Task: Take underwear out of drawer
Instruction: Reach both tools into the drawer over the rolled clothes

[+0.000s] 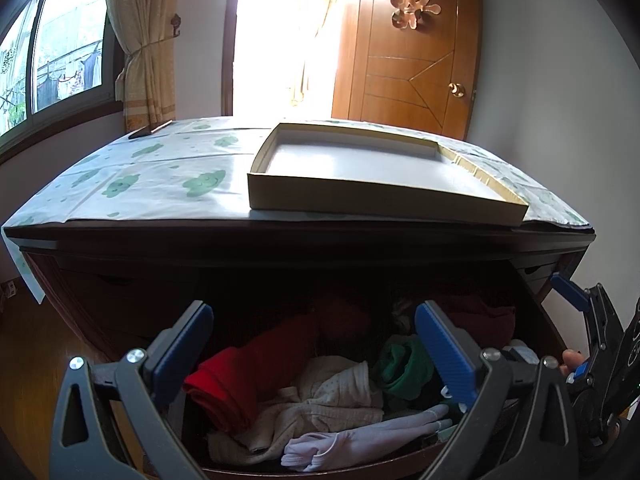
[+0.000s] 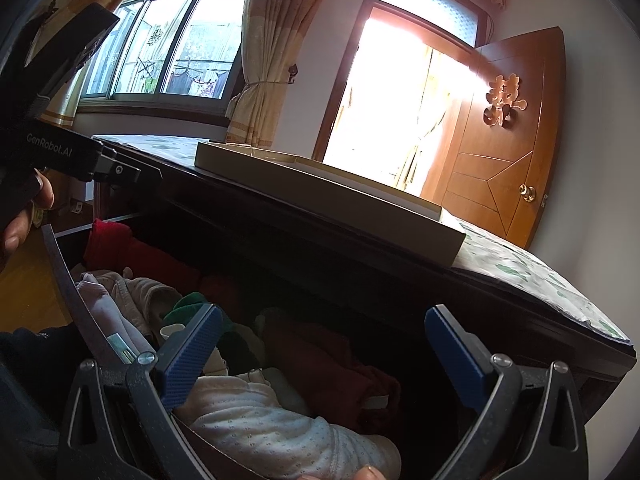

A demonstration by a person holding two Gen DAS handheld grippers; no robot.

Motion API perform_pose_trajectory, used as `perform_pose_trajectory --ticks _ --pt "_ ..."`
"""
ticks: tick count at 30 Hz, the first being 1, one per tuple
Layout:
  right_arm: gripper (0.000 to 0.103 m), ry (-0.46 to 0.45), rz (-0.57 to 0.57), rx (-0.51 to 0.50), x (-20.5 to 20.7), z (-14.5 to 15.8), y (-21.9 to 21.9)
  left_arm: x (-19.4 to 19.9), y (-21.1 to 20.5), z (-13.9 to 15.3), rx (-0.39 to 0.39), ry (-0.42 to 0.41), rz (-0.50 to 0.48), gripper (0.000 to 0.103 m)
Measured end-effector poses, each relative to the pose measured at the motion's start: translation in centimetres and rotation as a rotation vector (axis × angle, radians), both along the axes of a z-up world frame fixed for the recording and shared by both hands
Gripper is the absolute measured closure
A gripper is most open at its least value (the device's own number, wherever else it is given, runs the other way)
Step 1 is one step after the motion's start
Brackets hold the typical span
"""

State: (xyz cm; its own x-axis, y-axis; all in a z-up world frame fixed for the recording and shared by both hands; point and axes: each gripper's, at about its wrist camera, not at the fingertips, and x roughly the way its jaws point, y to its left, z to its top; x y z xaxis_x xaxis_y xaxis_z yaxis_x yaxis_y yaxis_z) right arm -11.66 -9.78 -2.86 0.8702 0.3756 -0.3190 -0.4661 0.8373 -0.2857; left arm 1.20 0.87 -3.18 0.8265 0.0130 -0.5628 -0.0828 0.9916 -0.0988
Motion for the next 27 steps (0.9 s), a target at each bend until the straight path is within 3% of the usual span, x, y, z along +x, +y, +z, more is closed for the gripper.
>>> perform_pose_trajectory --ticks 27 --pt "0.001 0.107 0.003 -0.054 -0.29 -0.04 0.29 0.19 -0.23 -0.22 0.01 0.025 -0.014 0.0"
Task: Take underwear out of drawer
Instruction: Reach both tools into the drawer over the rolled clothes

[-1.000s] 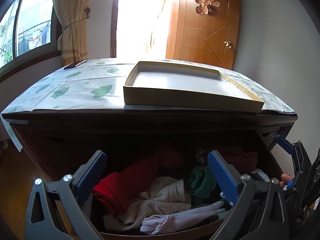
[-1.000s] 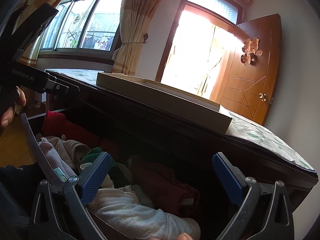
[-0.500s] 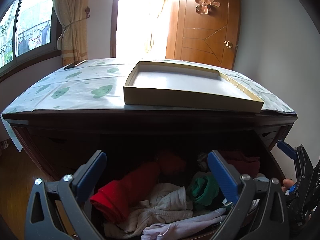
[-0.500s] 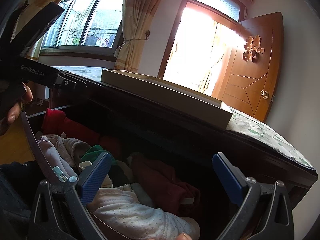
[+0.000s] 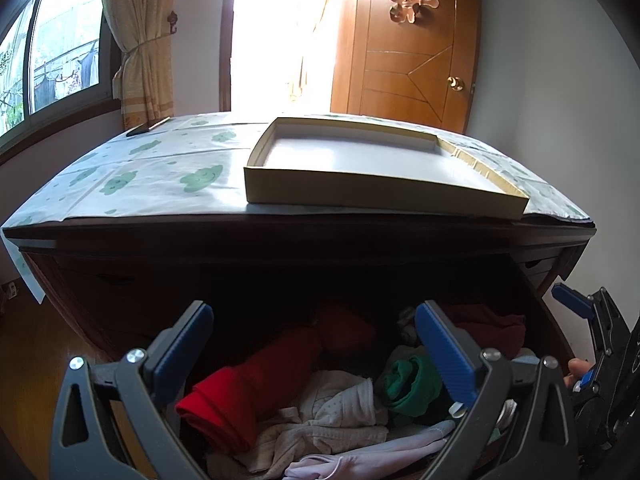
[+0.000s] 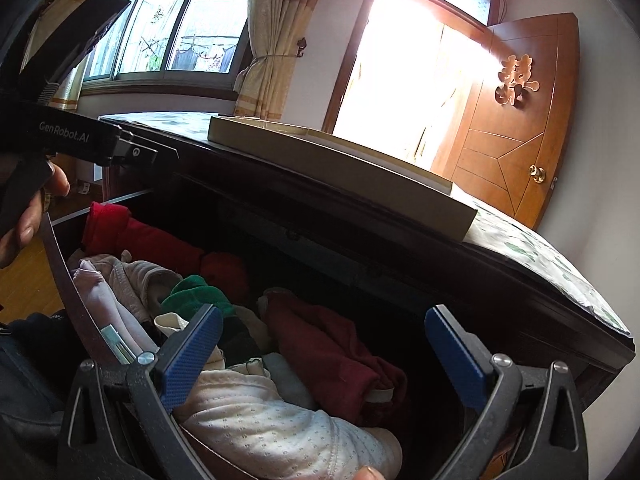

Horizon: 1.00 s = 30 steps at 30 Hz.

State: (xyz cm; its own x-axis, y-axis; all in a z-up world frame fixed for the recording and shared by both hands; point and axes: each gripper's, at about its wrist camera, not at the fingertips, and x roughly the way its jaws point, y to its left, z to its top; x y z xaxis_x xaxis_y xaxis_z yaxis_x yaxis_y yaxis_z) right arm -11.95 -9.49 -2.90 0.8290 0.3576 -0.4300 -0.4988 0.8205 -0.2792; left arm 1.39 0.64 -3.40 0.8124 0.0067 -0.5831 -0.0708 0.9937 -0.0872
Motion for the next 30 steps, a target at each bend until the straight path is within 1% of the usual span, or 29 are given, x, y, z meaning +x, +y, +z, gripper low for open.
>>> perform_pose_trajectory --ticks 2,8,14,16,19,23,25,27,29,30 --pt "0.001 0.023 0.015 -0.016 0.3 0.0 0.1 0.1 -0.3 -0.2 0.005 0.011 -0.014 0.0" --pt "0.001 0.142 0.071 -0.07 1.8 0.1 0.5 0.4 -1.1 -0.8 0.024 0.037 -0.037 0.0" --pt "0.001 0.276 0.099 -0.041 3.6 0.6 0.2 0.5 -1.1 -0.9 0.016 0.042 -0.036 0.0" --pt "0.001 0.3 0.095 -0.062 4.3 1.0 0.2 0.6 -1.1 -1.0 0.014 0.047 -0.036 0.0" --pt "0.001 0.292 0.085 -0.111 4.8 1.4 0.2 0.6 -1.2 -1.1 0.013 0.052 -0.042 0.0" --pt "0.001 0.358 0.067 -0.176 6.5 0.8 0.4 0.6 -1.5 -1.1 0.021 0.055 -0.053 0.0" --pt "0.001 0.434 0.055 -0.178 7.7 0.4 0.3 0.6 -1.5 -1.1 0.02 0.056 -0.052 0.0" --pt "0.001 0.489 0.064 -0.177 8.4 0.2 0.2 0.7 -1.4 -1.2 0.015 0.061 -0.051 0.0" --pt "0.002 0.503 0.061 -0.196 8.7 0.0 0.1 0.7 -1.4 -1.3 0.014 0.065 -0.051 0.0" --pt "0.004 0.508 0.062 -0.207 9.0 0.0 0.1 0.8 -1.4 -1.3 0.013 0.066 -0.052 0.0"
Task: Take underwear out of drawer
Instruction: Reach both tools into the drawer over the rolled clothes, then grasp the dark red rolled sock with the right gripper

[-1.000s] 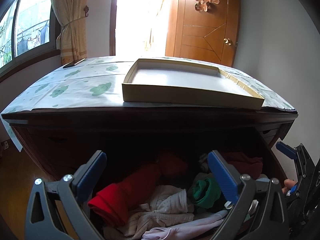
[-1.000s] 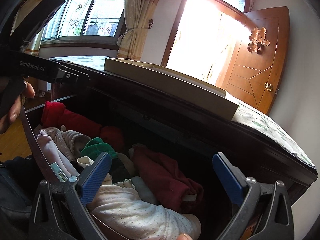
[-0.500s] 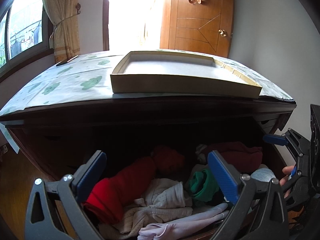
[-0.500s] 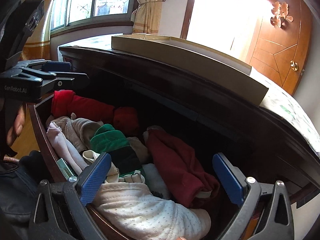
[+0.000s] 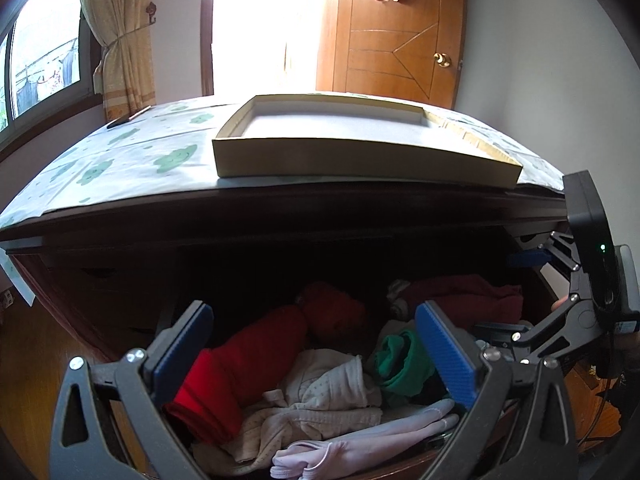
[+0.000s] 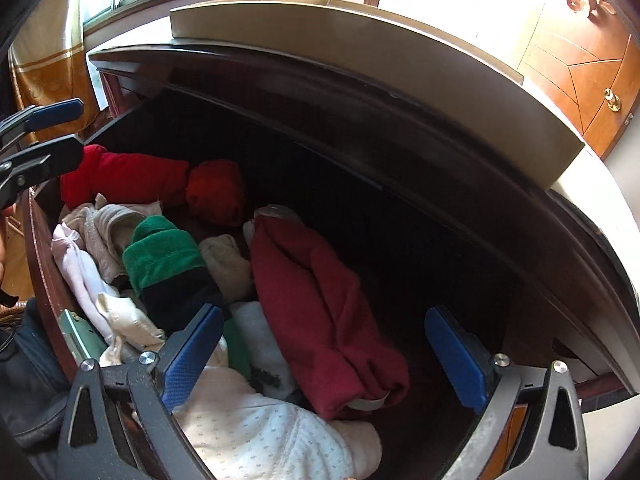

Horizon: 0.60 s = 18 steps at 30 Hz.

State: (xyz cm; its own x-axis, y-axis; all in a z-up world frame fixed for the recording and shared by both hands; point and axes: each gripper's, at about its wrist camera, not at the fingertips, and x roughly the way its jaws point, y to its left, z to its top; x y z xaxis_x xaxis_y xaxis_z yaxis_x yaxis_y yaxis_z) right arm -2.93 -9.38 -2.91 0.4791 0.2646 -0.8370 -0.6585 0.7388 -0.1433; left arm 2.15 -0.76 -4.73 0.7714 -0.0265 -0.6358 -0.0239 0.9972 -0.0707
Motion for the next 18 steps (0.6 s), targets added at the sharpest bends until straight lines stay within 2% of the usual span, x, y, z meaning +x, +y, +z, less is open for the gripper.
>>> perform_pose_trajectory --ticks 3,11,14,17,18 --pt "0.017 0.028 0.018 -0.013 0.5 0.0 0.2 0.1 0.1 -0.1 -0.005 0.005 -0.004 0.0" --pt "0.021 0.094 0.048 -0.051 1.4 -1.3 0.9 0.4 0.3 -0.3 -0.022 0.018 -0.009 0.0" --pt "0.03 0.165 0.047 -0.069 2.2 -2.2 0.9 0.5 0.8 -0.4 -0.041 0.029 -0.006 0.0" --pt "0.033 0.219 0.048 -0.076 2.8 -2.8 1.0 0.6 1.5 -0.3 -0.061 0.031 0.007 0.0" --pt "0.038 0.23 0.052 -0.078 2.8 -2.9 1.0 0.6 1.7 -0.3 -0.062 0.031 0.01 0.0"
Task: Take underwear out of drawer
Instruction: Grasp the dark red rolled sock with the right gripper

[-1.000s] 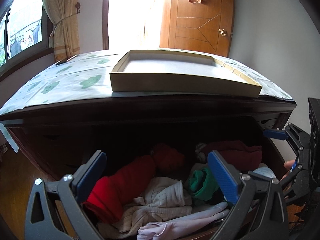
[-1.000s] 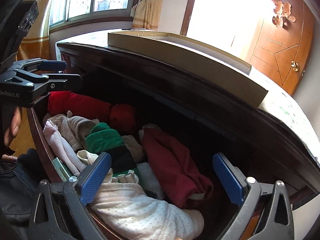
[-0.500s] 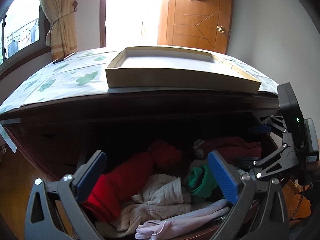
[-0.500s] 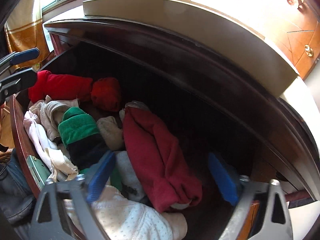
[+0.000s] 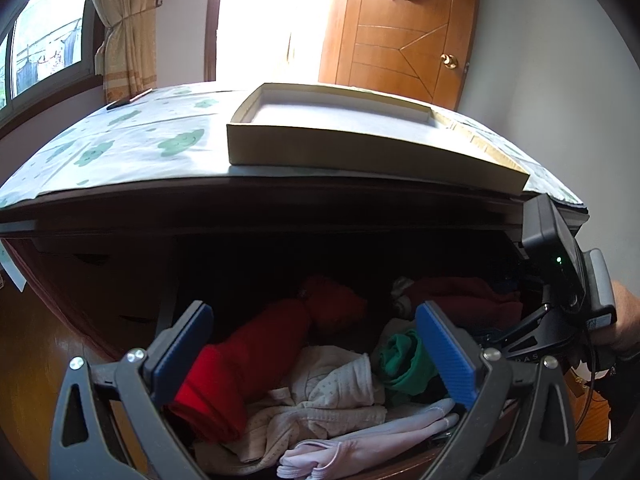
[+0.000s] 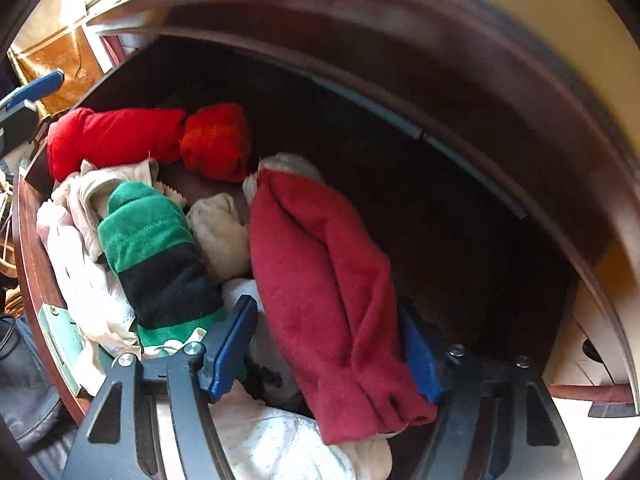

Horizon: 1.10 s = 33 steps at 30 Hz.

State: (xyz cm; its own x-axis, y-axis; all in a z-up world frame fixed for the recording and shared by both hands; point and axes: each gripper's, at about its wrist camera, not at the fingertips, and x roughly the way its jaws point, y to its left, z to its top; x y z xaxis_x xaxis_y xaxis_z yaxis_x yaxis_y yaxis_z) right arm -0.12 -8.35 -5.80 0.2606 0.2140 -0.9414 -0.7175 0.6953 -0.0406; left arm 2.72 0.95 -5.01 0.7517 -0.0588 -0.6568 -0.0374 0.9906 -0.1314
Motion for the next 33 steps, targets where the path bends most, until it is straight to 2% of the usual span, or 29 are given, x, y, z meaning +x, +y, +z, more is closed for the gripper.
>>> perform_pose_trajectory --ticks 1,3,6,12,18,21,24,26,30,33 --pt "0.041 0.004 0.002 -0.001 0.0 0.0 0.0 0.0 0.2 0.0 -0.002 0.001 0.001 0.0" --pt "0.057 0.008 0.008 0.001 0.0 0.0 -0.1 0.1 0.6 0.0 -0.011 0.008 -0.002 0.0" --pt "0.069 -0.006 0.015 0.02 0.0 -0.2 -0.1 0.3 1.4 0.1 -0.022 0.017 -0.001 0.0" --pt "0.072 -0.007 -0.014 0.135 -0.4 1.4 -2.8 0.6 2.4 0.0 -0.013 0.028 0.017 0.0" --pt "0.073 -0.017 -0.03 0.179 0.3 2.7 -3.8 0.9 1.8 -0.8 0.016 0.064 -0.044 0.002" --pt "0.073 -0.016 -0.034 0.186 0.3 2.9 -4.0 1.5 1.1 -1.6 0.088 0.106 -0.07 0.006" --pt "0.073 -0.015 -0.029 0.188 0.2 2.8 -3.7 2.2 0.1 -2.3 0.226 0.149 -0.097 0.01" --pt "0.073 -0.012 -0.026 0.186 0.3 3.0 -3.7 2.9 -0.3 -2.9 0.286 0.187 -0.124 0.013" --pt "0.073 -0.005 -0.022 0.184 0.0 2.1 -2.8 4.5 -0.5 -4.5 0.329 0.287 -0.185 0.019" --pt "0.073 -0.005 -0.024 0.187 0.0 2.0 -2.7 5.3 -0.7 -5.2 0.354 0.361 -0.224 0.019"
